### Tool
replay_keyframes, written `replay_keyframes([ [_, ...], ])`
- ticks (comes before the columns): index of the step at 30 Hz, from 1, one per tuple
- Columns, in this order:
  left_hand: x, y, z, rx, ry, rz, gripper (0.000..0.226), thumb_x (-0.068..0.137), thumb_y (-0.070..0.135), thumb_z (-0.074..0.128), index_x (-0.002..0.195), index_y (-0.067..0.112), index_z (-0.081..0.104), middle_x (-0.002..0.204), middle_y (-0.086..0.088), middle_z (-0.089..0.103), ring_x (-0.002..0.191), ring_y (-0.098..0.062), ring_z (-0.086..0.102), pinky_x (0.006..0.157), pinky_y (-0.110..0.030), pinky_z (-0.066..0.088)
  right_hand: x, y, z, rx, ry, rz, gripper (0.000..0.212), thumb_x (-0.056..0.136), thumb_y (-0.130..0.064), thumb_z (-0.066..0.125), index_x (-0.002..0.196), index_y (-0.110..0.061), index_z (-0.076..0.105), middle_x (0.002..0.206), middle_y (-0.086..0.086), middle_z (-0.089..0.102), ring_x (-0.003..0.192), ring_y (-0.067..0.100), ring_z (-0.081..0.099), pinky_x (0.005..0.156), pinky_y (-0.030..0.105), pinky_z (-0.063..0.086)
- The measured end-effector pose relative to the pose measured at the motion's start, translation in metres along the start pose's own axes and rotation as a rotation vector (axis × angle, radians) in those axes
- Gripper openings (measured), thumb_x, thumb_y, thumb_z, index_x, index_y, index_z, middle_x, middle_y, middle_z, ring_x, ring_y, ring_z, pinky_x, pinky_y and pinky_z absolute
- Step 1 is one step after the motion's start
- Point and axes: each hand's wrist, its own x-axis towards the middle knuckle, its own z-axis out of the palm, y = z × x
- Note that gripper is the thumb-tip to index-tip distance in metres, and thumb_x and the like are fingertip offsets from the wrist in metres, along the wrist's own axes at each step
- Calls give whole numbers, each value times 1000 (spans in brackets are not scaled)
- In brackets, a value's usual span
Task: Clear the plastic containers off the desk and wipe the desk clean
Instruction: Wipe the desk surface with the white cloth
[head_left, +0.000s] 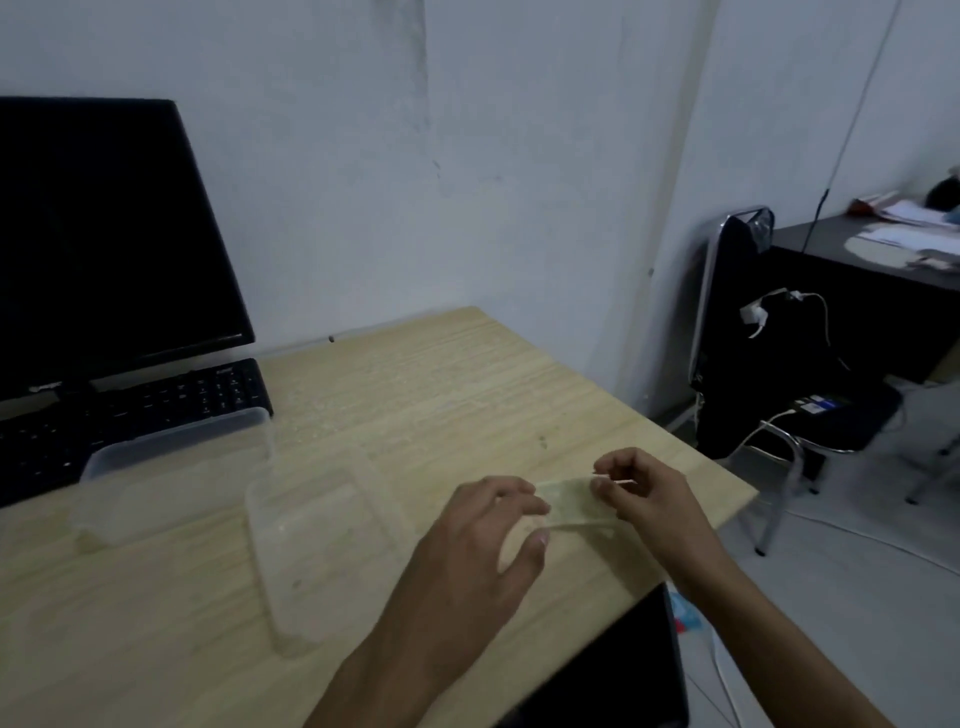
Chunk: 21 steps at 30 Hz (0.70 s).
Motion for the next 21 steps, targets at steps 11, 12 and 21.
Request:
replay_keyframes([
  [11, -5, -22, 74, 202, -63, 51, 31, 95, 40, 42, 113, 26, 63, 115, 14, 60, 109, 0, 48, 91, -18, 41, -20, 36, -34, -738, -82, -403, 22, 86, -23, 68, 108, -22, 63, 101, -17, 51, 93, 9, 55, 70, 10, 35],
  [12, -2, -22, 73, 226, -53, 58, 31, 94, 40, 42, 113, 26, 63, 115, 13, 60, 109, -1, 49, 91, -18, 41, -21, 34, -36, -742, -86, -400, 24, 88, -31, 64, 111, -24, 62, 105, -18, 52, 98, 7, 54, 74, 11, 36],
  [21, -4, -34, 72, 225, 18, 31, 34, 95, 36, 43, 117, 20, 63, 118, 9, 60, 113, -5, 53, 98, -24, 39, -20, 33, -41, -1094, -543, -239, 103, 64, -84, -23, 151, -30, -8, 153, -18, -16, 142, -3, -15, 120, 30, -3],
])
